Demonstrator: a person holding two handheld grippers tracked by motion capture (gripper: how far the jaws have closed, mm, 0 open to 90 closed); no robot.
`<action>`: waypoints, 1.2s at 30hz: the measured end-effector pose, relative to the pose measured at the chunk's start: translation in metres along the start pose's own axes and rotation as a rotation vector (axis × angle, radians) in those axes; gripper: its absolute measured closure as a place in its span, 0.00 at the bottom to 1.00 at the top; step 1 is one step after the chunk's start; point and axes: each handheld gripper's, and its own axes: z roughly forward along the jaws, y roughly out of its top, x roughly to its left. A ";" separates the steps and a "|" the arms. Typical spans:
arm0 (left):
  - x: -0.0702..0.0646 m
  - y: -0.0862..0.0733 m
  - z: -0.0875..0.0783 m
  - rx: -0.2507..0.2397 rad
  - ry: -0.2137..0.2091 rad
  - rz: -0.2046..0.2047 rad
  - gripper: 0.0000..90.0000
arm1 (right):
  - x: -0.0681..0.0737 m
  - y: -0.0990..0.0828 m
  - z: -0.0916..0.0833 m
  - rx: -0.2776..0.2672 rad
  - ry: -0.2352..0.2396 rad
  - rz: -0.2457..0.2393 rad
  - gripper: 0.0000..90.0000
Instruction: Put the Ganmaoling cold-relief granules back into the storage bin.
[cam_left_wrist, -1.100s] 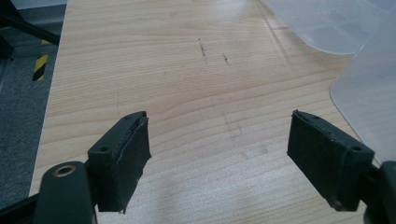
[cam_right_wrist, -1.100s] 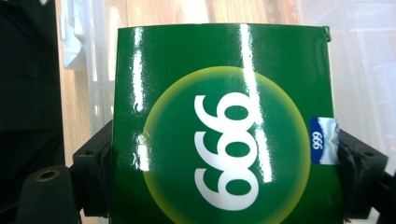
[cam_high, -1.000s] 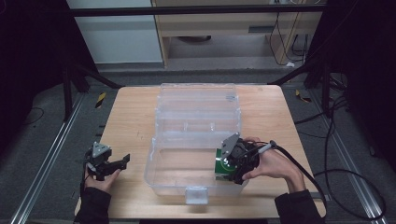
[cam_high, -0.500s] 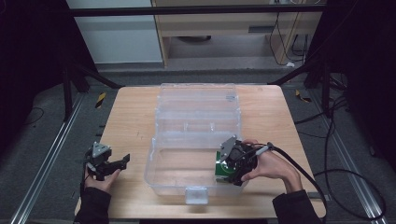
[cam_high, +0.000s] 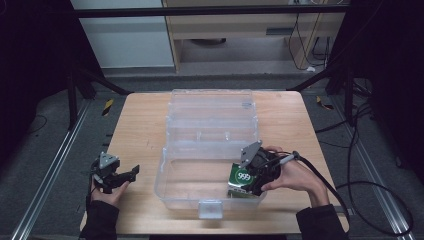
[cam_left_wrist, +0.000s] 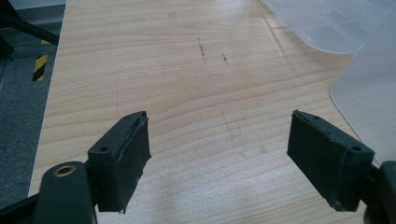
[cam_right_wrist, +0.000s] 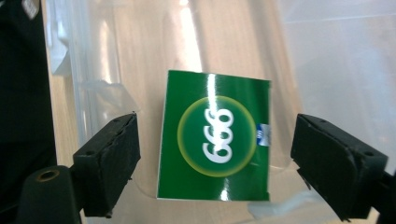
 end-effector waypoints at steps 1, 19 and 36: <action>0.000 0.000 0.000 0.000 0.000 0.000 0.23 | -0.001 -0.001 -0.003 -0.010 -0.011 0.010 0.17; -0.001 0.000 0.000 0.003 -0.003 0.003 0.24 | -0.007 -0.060 -0.055 -0.333 -0.335 0.400 0.08; -0.001 0.000 -0.001 0.002 -0.010 0.006 0.31 | -0.010 -0.137 -0.032 -0.463 -0.523 0.761 0.05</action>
